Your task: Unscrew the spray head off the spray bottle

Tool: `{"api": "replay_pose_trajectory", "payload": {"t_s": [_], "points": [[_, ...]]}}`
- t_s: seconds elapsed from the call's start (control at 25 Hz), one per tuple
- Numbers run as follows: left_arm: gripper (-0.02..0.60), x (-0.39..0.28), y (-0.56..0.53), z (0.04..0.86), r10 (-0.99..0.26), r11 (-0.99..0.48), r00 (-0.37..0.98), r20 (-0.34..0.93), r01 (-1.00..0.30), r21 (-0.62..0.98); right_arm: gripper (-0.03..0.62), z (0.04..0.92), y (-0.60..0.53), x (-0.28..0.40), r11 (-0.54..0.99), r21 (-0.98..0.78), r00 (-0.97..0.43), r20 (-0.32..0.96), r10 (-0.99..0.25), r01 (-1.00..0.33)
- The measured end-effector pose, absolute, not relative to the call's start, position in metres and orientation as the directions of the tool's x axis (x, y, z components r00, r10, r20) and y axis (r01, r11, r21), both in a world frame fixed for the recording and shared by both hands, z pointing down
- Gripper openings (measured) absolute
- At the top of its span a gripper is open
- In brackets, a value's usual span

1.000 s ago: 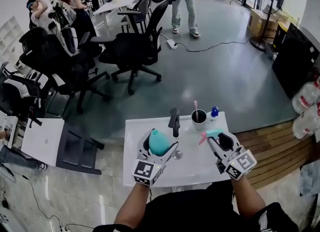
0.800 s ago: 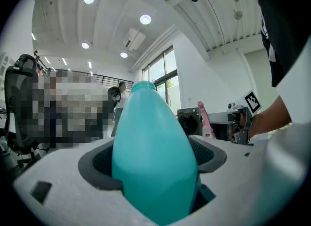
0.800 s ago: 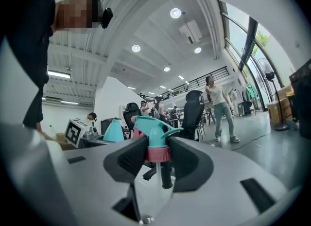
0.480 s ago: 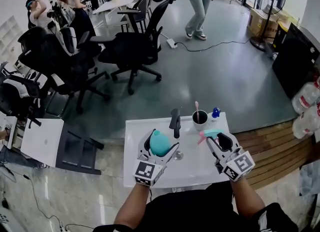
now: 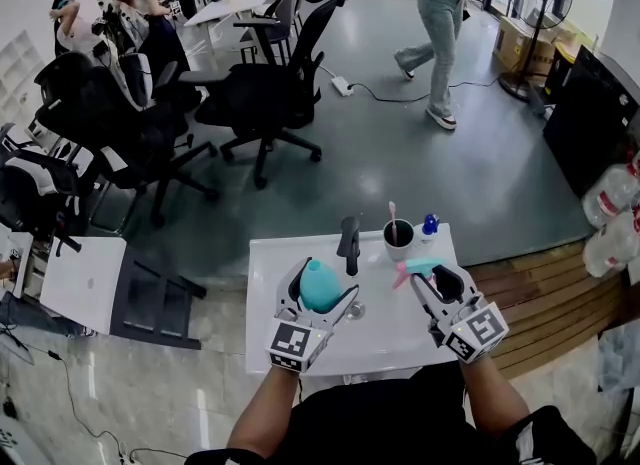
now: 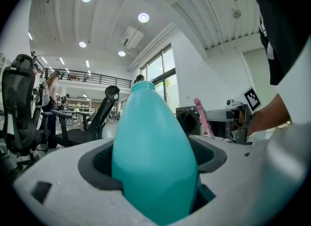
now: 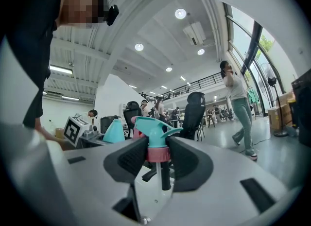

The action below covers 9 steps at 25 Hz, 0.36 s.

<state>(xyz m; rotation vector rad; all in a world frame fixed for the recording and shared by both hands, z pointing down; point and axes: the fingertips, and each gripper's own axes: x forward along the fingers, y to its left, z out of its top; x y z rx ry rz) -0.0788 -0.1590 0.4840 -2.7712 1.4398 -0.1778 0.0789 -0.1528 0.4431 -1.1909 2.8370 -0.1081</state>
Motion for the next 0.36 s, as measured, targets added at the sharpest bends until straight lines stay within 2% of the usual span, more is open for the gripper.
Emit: {"api": "replay_pose_trajectory", "payload": {"t_s": [0.36], "points": [[0.431, -0.076, -0.1536, 0.481, -0.815, -0.578, 0.571, 0.096, -0.812, -0.077, 0.15, 0.4406, -0.1478, 0.0797, 0.701, -0.086, -0.701, -0.033, -0.713, -0.708]]}}
